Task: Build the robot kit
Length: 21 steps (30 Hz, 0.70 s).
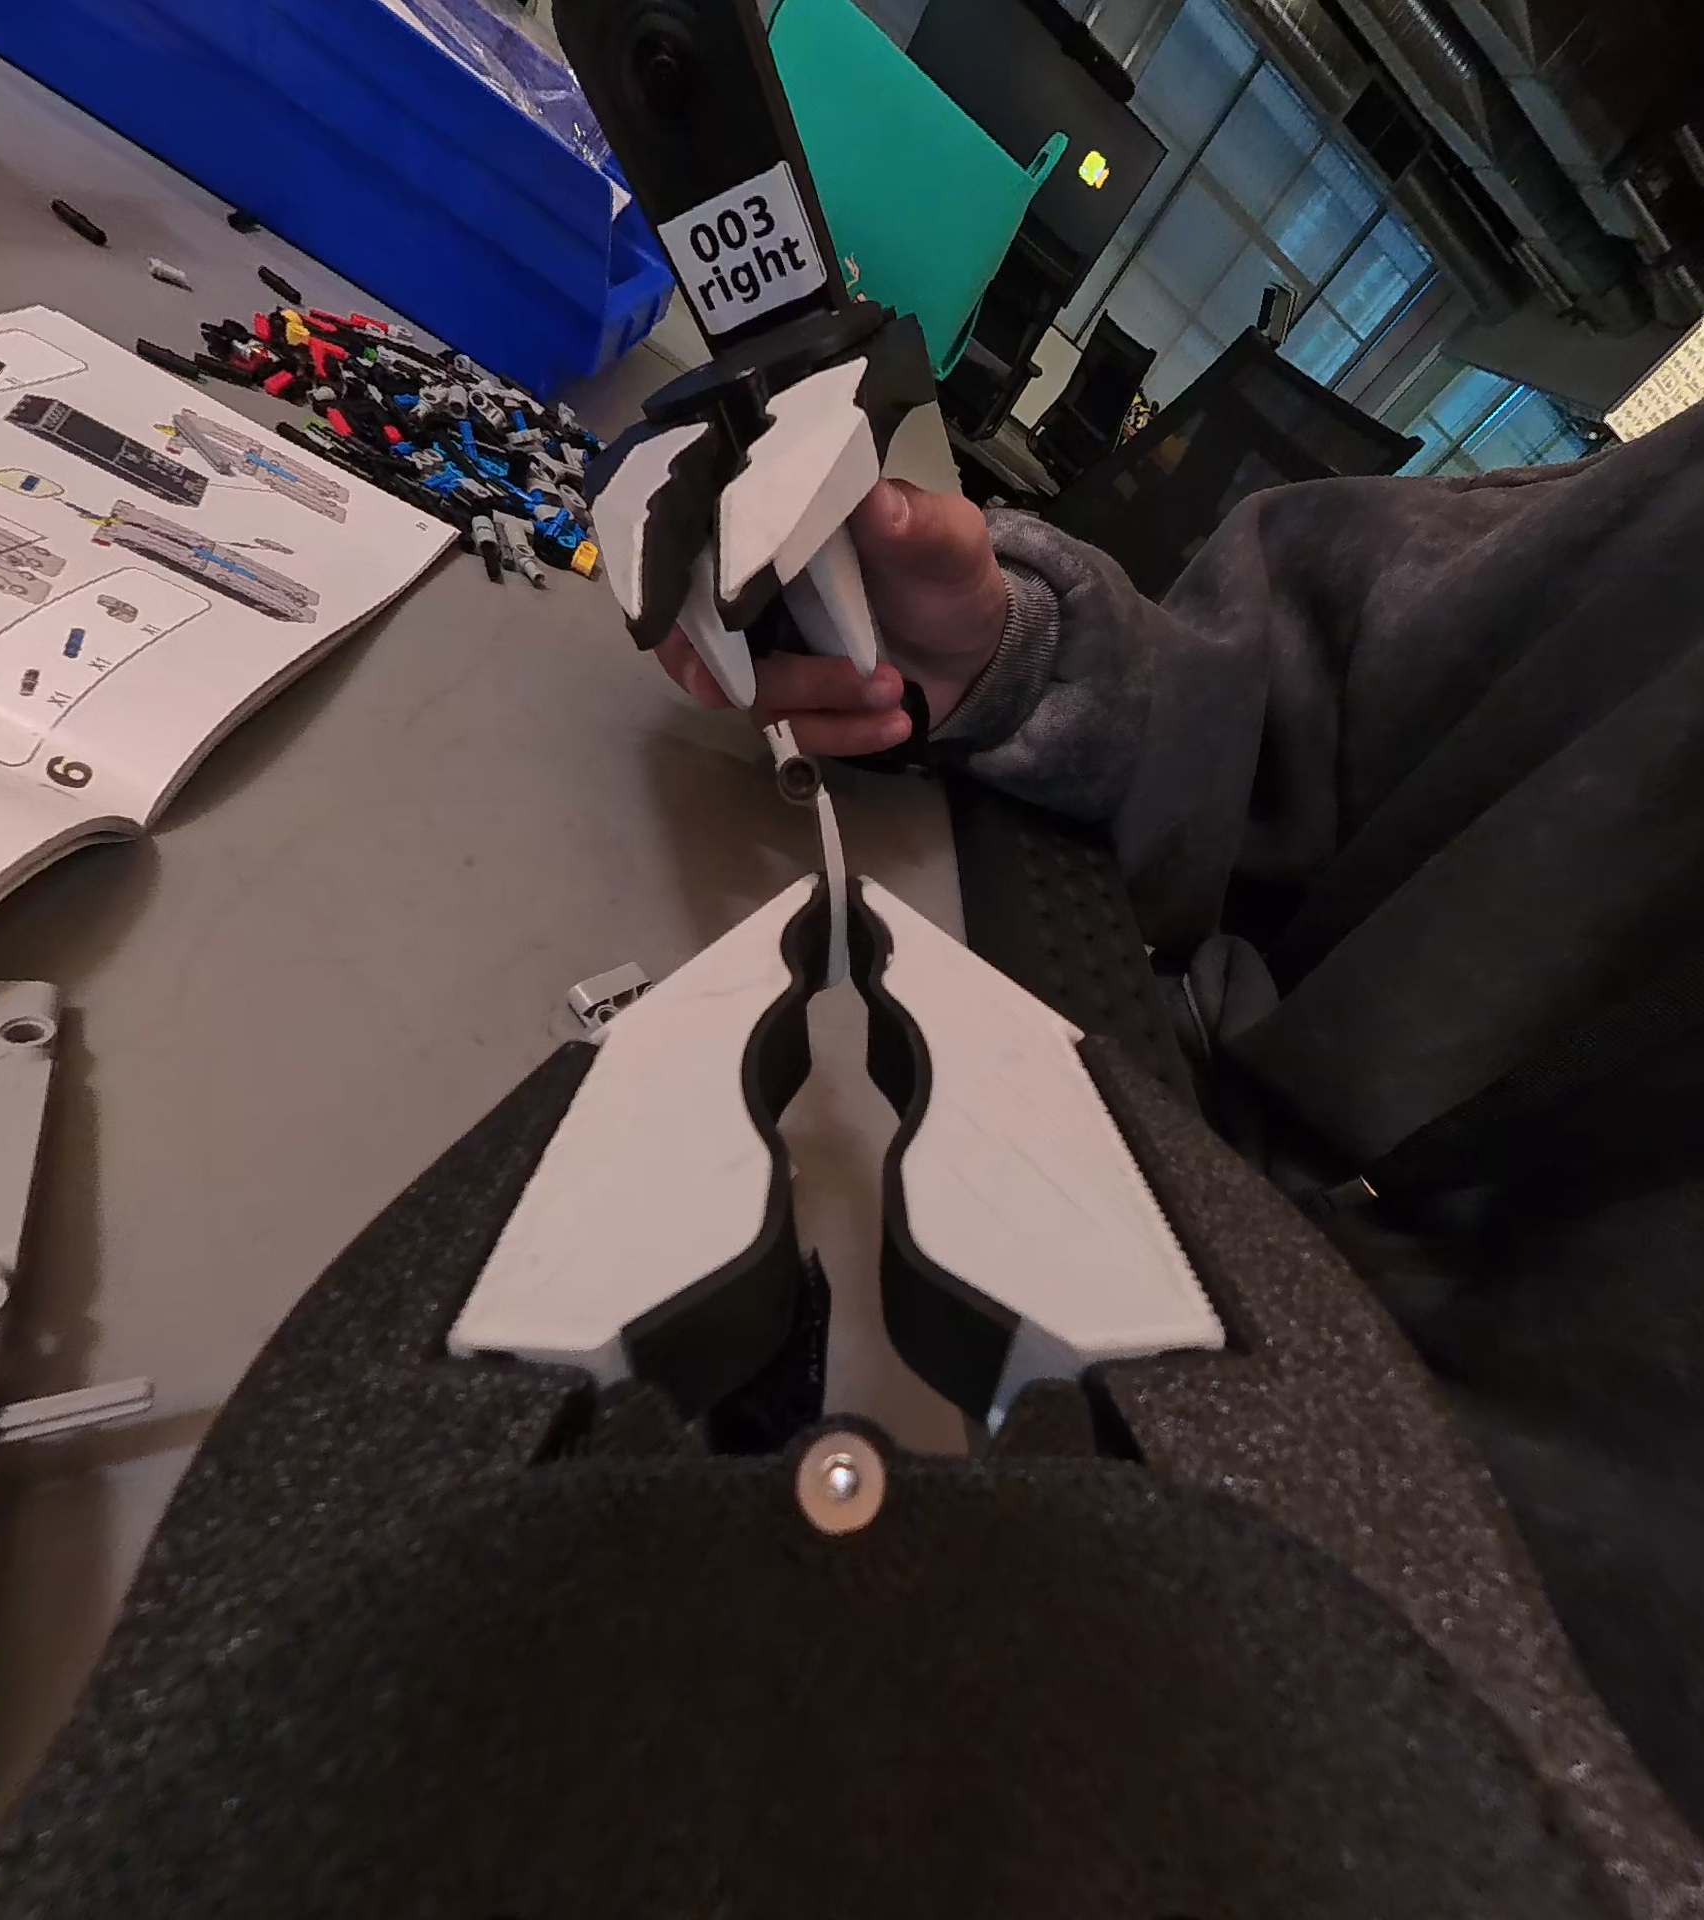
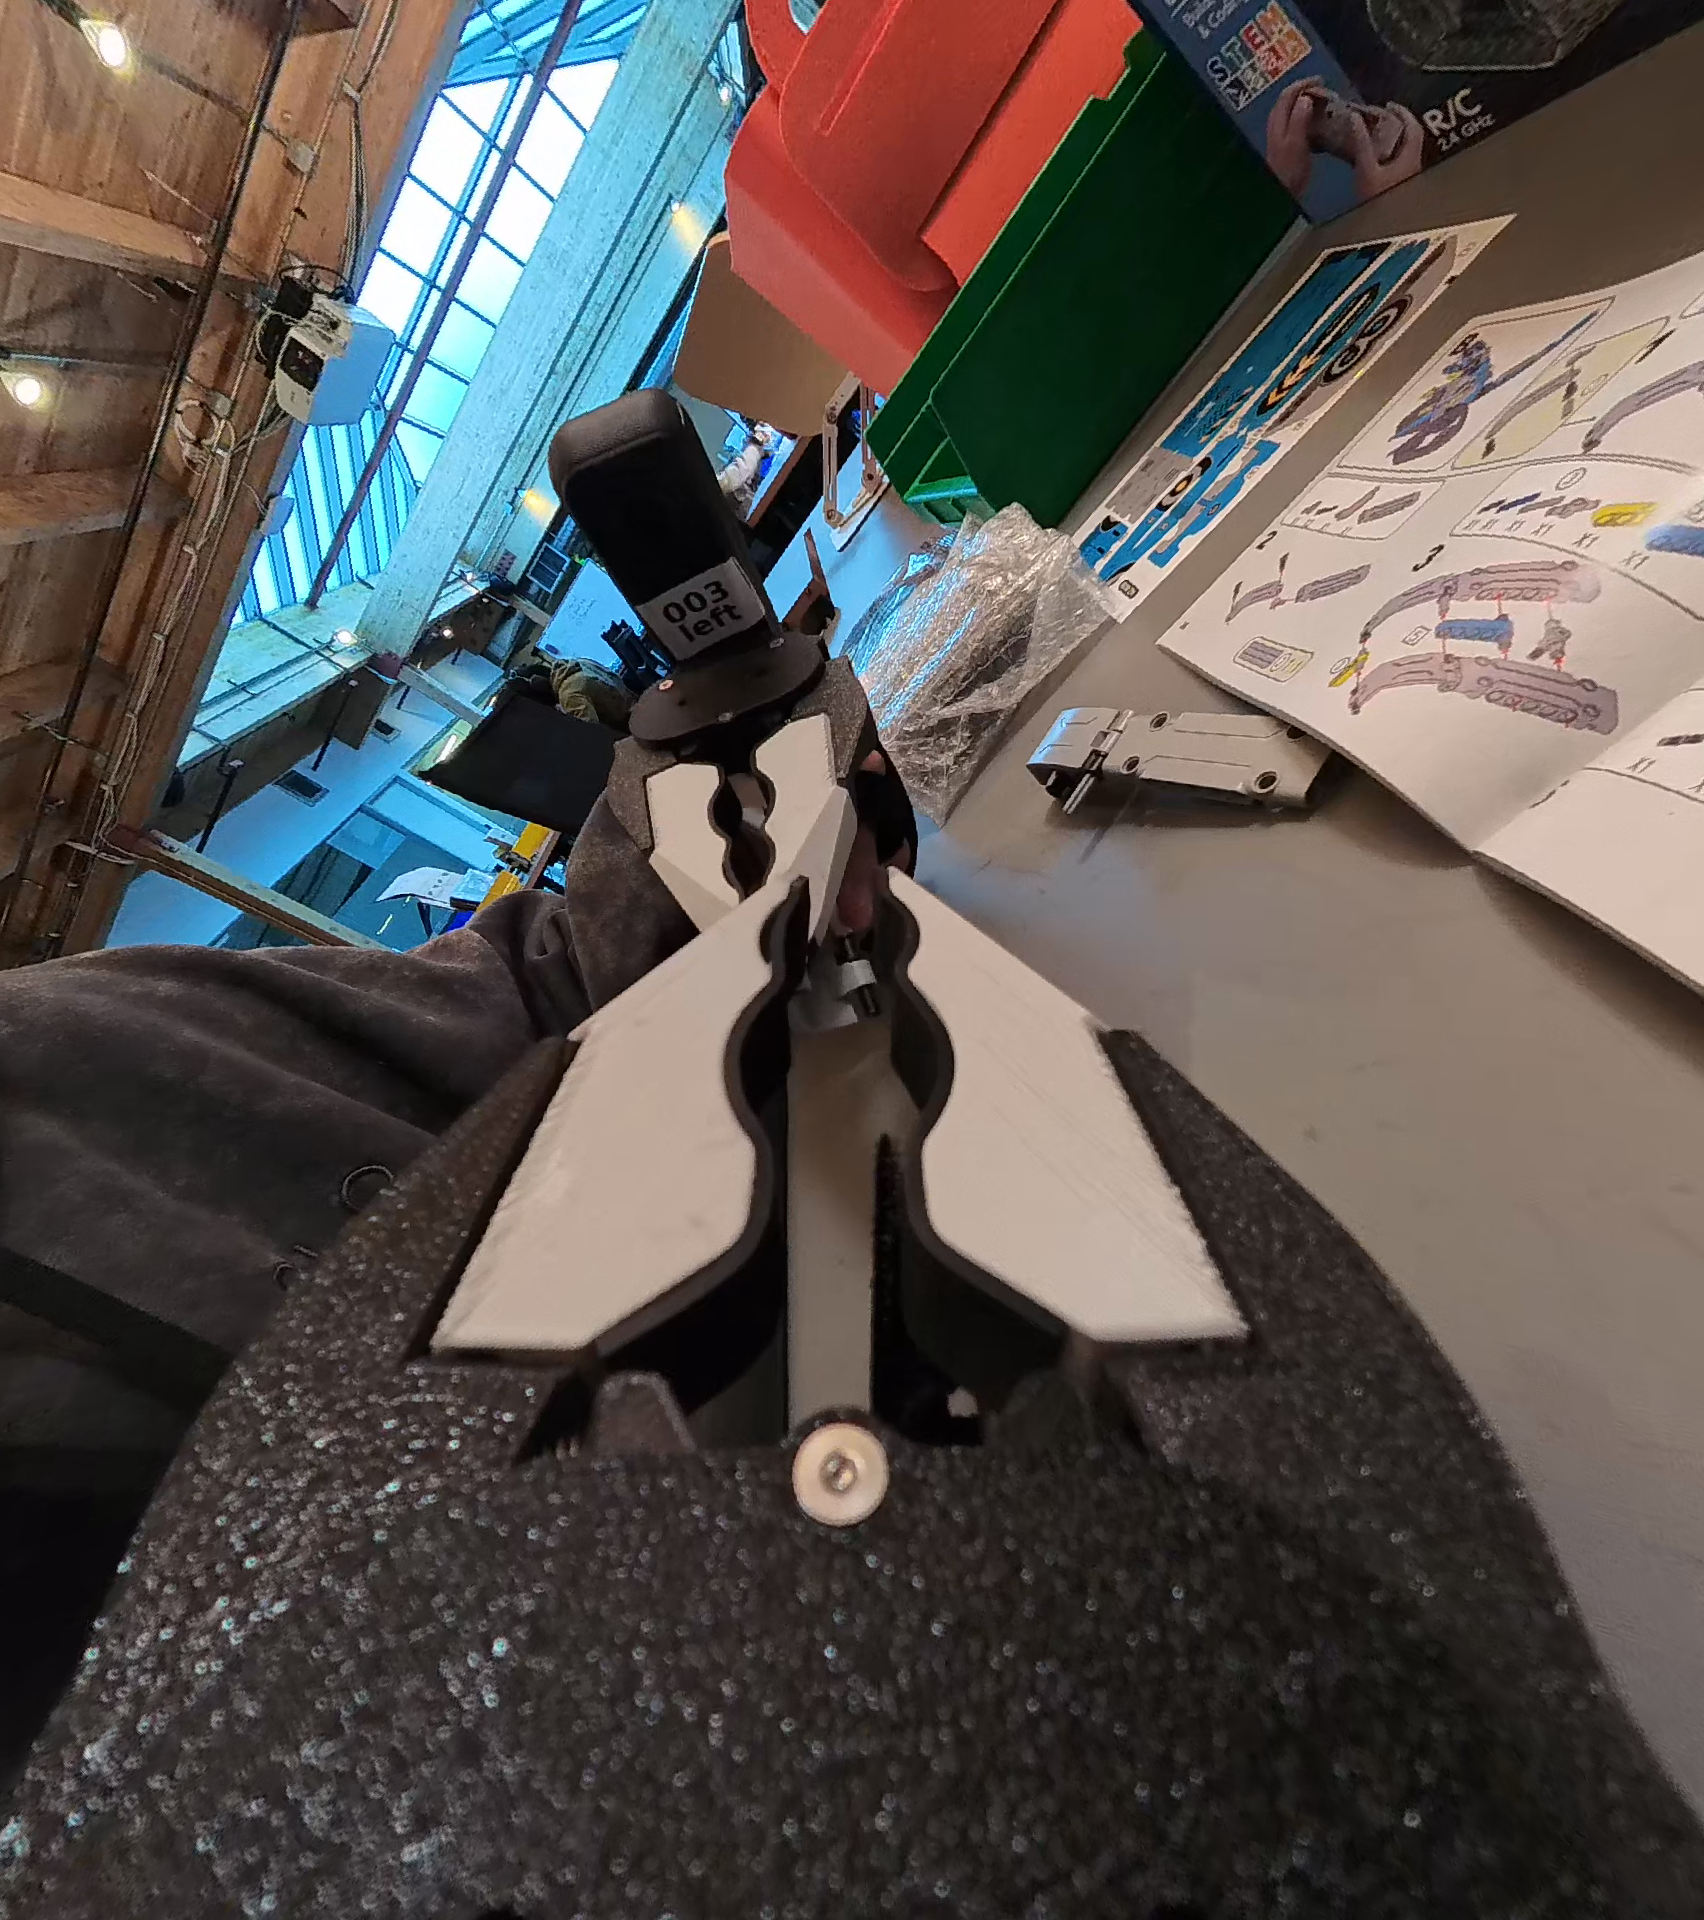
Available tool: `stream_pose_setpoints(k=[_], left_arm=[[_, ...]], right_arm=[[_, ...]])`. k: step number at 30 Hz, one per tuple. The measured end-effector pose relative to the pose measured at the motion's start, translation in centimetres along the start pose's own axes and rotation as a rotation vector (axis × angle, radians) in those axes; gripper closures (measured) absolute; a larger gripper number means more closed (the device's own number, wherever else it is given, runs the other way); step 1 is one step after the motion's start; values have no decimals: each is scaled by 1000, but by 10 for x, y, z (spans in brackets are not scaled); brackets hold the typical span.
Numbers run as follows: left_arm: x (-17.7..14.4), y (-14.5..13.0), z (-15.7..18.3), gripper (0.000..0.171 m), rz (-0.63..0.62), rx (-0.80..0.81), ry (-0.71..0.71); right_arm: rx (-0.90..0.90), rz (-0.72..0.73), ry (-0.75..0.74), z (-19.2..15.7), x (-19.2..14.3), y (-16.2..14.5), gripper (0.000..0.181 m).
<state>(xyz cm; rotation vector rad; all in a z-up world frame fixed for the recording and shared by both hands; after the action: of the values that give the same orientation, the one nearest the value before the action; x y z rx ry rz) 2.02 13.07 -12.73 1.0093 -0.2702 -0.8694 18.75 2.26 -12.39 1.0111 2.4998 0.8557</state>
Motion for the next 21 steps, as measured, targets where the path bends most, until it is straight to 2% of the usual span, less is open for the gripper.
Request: stream_pose_setpoints(k=[16, 19, 21], left_arm=[[-3, 2, -2, 170, 11, 1, 12], [-13, 6, -3, 170, -7, 24, 59], [-20, 3, -2, 170, -92, 75, 119]], right_arm=[[2, -8, -6, 1, 0, -1, 171], [-104, -95, -125, 3, 4, -6, 171], [-305, -219, -291, 2, 10, -15, 168]])
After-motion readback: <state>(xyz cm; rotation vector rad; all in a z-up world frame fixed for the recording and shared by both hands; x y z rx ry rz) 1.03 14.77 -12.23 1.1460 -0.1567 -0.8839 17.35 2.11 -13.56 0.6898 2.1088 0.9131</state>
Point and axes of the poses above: each gripper's, where its closed fingertips meet, x out along the fingers, y out of its top, z = x × y across the jaws, the point moved 9 cm from there along -x, back along the fingers
